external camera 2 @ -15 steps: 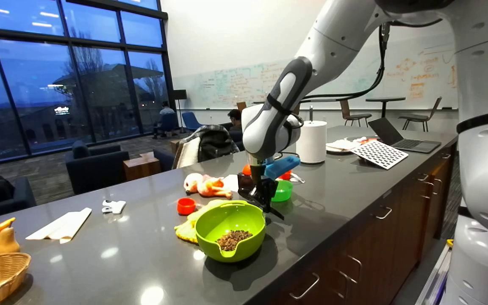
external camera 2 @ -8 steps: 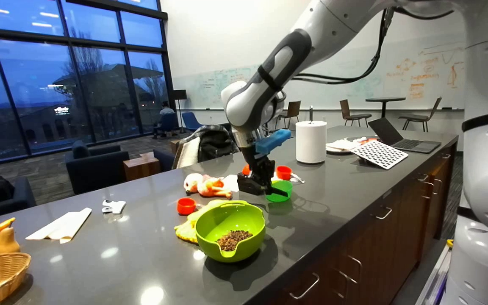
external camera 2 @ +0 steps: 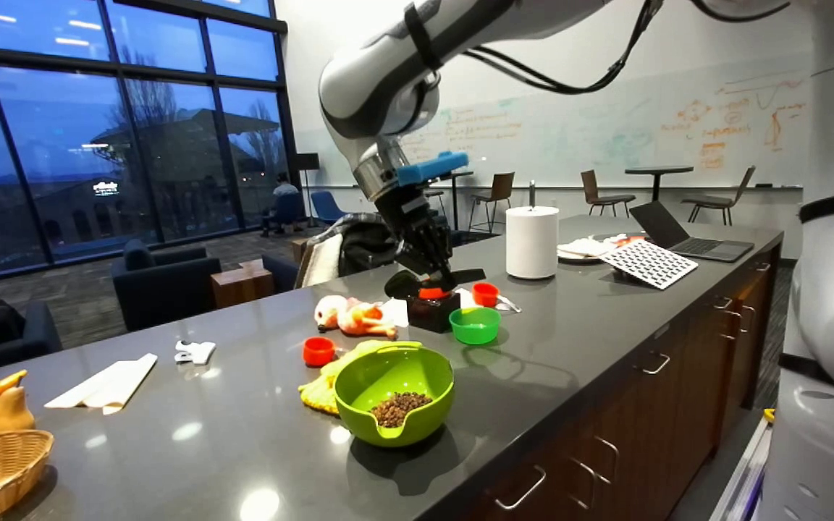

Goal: Use the black spoon to stir in the green bowl

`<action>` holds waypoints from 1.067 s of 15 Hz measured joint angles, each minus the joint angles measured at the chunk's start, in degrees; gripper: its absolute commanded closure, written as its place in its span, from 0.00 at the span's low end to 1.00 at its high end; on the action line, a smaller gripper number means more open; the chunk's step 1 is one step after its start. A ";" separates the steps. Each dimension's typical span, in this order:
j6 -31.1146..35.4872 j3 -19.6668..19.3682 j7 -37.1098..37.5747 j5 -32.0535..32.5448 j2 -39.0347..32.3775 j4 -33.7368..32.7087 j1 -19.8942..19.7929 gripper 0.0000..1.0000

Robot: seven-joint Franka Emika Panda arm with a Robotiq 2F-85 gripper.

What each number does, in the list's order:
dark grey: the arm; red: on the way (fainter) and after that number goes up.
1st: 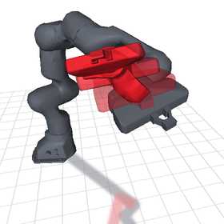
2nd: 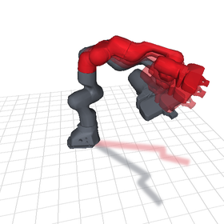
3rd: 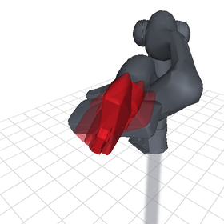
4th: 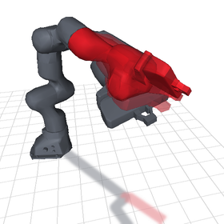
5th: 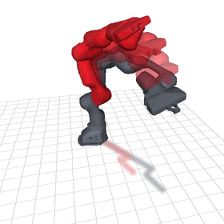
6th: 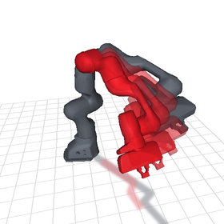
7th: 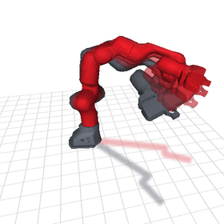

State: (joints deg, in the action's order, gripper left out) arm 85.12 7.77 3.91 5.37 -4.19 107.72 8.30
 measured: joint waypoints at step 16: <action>-14.70 -1.43 -2.61 -19.85 -14.66 -11.08 -2.16 0.99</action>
State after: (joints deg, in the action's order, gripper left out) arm 70.42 6.34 1.29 -14.47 -18.84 96.64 6.14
